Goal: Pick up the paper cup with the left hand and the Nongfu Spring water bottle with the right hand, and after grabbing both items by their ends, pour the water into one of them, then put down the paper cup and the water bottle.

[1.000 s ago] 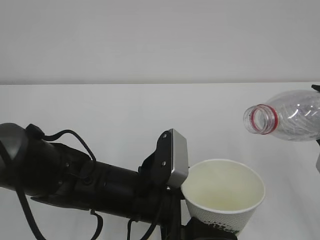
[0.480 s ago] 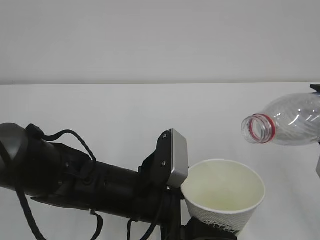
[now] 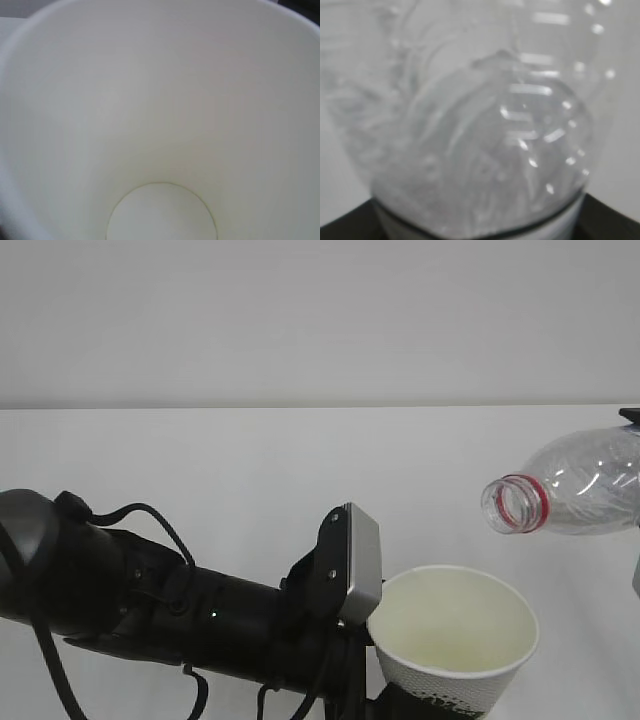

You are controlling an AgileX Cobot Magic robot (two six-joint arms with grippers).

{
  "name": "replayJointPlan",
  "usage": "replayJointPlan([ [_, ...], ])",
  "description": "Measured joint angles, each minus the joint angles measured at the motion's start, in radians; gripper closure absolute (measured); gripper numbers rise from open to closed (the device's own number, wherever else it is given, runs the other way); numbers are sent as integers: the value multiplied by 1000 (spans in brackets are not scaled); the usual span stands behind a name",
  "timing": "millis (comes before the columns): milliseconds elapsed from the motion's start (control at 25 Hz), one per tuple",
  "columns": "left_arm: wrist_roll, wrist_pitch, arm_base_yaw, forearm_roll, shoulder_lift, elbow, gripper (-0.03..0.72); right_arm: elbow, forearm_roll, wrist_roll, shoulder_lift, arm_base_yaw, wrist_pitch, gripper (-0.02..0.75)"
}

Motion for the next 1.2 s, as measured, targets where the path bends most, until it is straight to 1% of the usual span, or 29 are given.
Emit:
replayJointPlan([
  [320,0,0,0,0,0,0,180,0,0,-27,0,0,-42,298],
  [1200,0,0,0,0,0,0,181,0,-2,-63,0,0,-42,298],
])
